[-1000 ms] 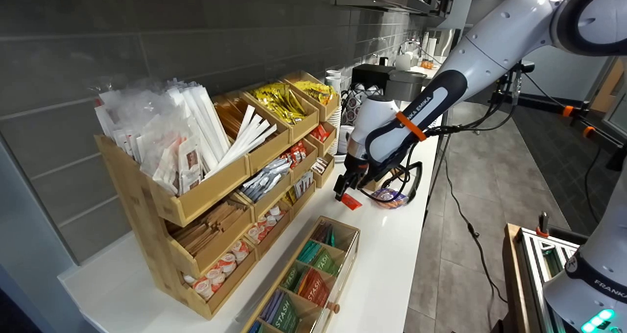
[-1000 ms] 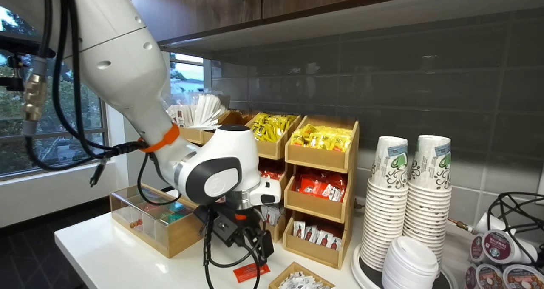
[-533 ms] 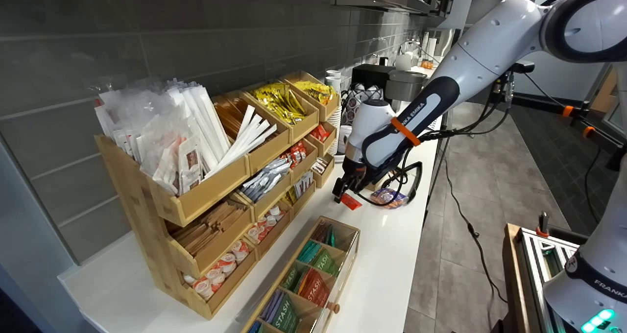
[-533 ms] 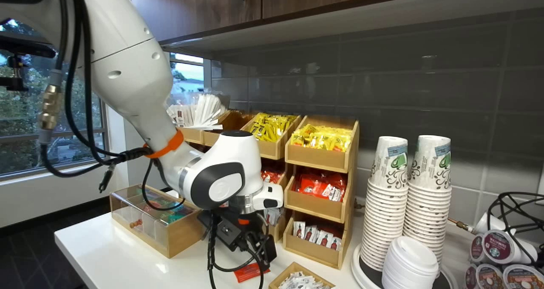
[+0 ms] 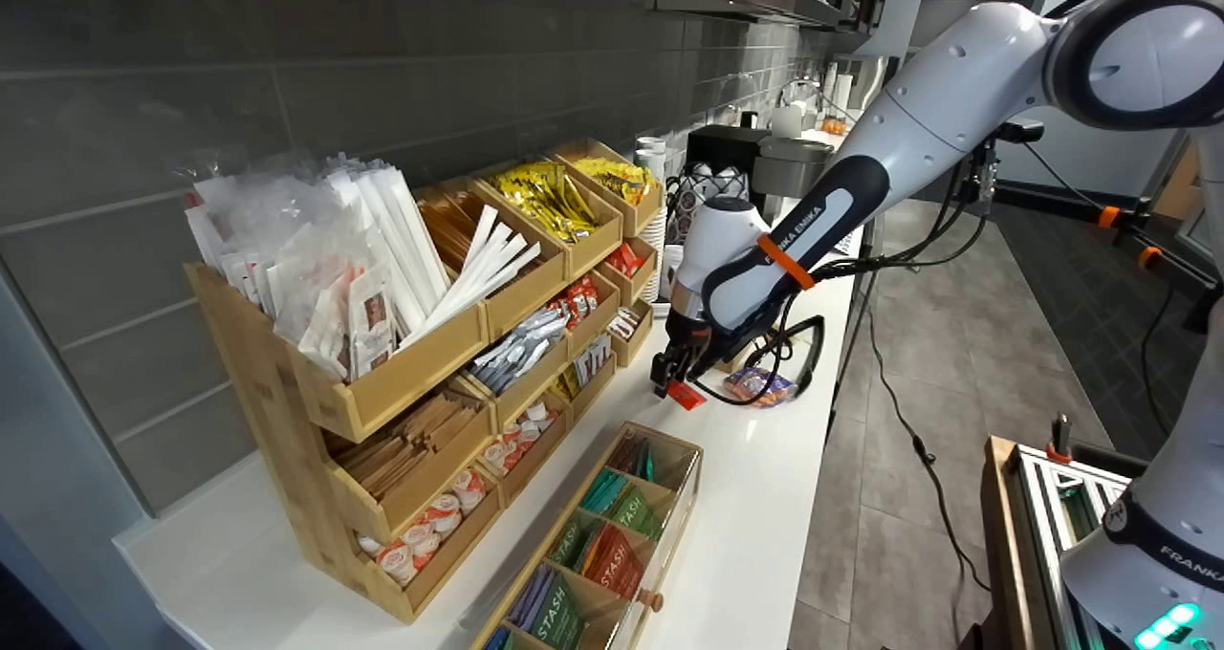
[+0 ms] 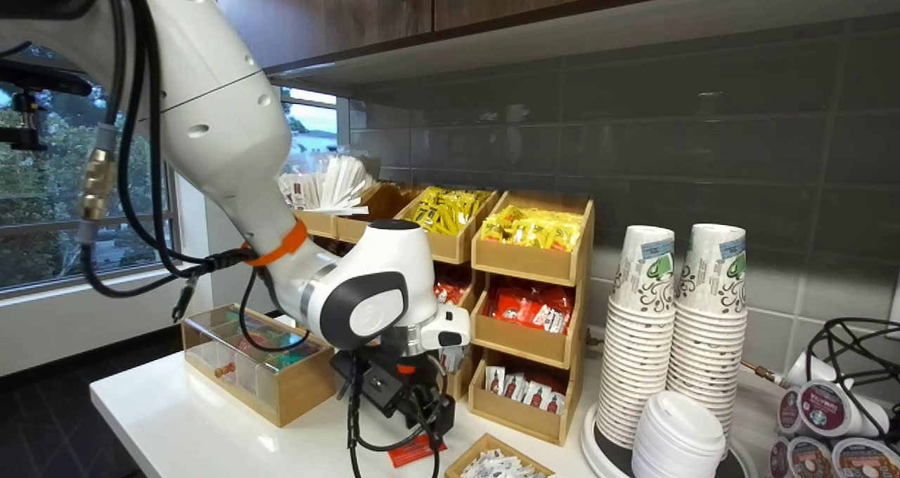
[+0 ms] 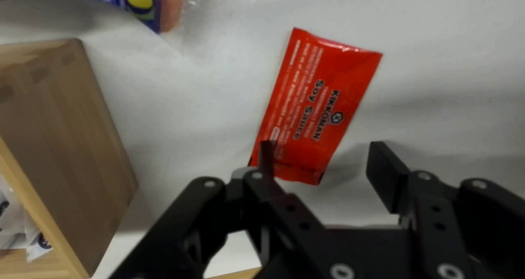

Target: Put the orange sacket in the tray

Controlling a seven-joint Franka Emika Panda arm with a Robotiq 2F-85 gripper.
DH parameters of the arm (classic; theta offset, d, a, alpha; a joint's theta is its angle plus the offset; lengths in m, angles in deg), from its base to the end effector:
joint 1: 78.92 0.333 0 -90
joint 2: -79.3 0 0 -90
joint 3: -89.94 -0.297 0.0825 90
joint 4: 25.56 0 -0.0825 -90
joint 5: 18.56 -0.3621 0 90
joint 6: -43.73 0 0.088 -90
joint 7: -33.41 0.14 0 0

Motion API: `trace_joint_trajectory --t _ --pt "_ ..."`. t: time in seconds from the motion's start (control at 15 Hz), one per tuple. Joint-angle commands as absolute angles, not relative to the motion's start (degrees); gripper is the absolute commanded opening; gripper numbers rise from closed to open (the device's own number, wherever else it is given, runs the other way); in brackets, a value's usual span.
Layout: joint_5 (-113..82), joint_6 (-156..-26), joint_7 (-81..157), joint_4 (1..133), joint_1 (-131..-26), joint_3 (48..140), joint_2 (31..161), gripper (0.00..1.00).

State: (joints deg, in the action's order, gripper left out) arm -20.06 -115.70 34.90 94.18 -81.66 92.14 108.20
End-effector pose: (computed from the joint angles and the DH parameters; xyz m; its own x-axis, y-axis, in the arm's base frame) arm 0.5851 -0.0517 0.1660 0.9740 -0.1267 0.1878 -0.1290 -0.9916 0.0000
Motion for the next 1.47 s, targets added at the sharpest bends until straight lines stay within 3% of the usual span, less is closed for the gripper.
trace_joint_trajectory --t 0.0,0.27,1.2,1.27,1.4 --pt "-19.01 -113.91 36.28 92.87 -80.35 93.37 109.0 0.3" --pt "-19.04 -113.79 36.14 92.78 -80.23 93.41 109.03 0.01" --pt "-18.03 -115.89 37.0 95.69 -79.19 94.66 105.07 0.0" --pt "-17.75 -115.68 37.08 95.59 -78.96 94.77 105.05 0.26" --pt "-17.32 -114.85 36.79 95.0 -78.65 94.67 105.48 0.33"
